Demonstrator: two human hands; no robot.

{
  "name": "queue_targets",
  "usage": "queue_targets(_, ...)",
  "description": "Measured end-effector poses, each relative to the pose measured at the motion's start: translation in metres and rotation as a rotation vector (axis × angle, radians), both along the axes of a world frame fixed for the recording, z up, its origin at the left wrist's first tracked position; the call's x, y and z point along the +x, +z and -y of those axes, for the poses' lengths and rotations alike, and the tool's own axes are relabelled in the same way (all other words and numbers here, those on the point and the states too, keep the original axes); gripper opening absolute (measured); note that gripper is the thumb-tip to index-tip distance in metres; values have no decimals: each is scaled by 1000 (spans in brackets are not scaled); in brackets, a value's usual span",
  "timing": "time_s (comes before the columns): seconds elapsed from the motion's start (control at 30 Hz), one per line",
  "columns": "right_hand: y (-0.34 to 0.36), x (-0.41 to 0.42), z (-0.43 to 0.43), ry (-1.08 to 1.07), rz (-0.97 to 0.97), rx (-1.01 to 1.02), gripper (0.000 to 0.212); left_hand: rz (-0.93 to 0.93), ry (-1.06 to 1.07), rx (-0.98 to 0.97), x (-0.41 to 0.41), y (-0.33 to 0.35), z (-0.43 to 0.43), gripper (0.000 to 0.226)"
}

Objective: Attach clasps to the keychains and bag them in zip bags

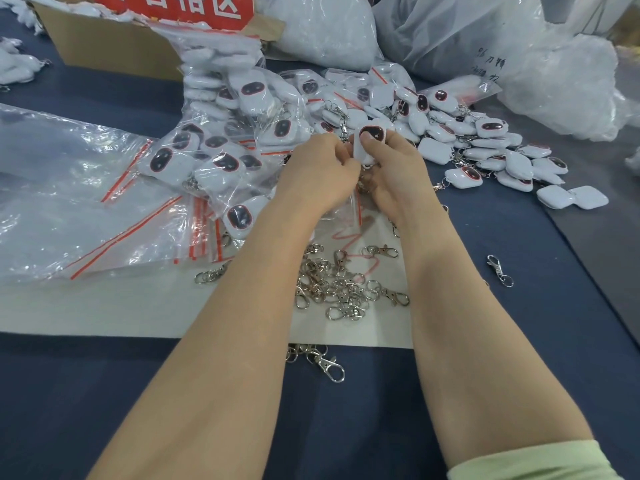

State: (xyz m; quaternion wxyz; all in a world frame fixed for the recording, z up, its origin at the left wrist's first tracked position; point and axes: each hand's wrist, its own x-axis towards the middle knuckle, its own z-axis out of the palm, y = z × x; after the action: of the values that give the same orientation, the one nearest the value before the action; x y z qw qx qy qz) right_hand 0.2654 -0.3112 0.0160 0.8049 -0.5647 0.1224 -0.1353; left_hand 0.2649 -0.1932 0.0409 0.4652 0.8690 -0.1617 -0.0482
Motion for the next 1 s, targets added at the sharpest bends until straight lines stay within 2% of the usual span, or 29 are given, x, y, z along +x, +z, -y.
queue_targets(0.23,0,-1,1,-26,58,-84,9,-3,-4,2,1,-1,-1,19)
queue_targets(0.33,1,-1,-1,-22,38,-19,7,-4,-1,0,1,-1,-2,17)
queue_targets(0.4,2,-1,-1,-2,27,37,13,-4,0,-1,1,-1,-2,17)
queue_targets(0.57,1,1,1,-16,21,61,14,5,1,8,1,-2,-2,15)
queue_targets(0.83,-2,-2,2,43,111,-106,10,8,-1,11,1,-1,-2,19)
queue_targets(1.0,0,-3,0,24,95,-98,6,19,-3,14,1,-1,-2,19)
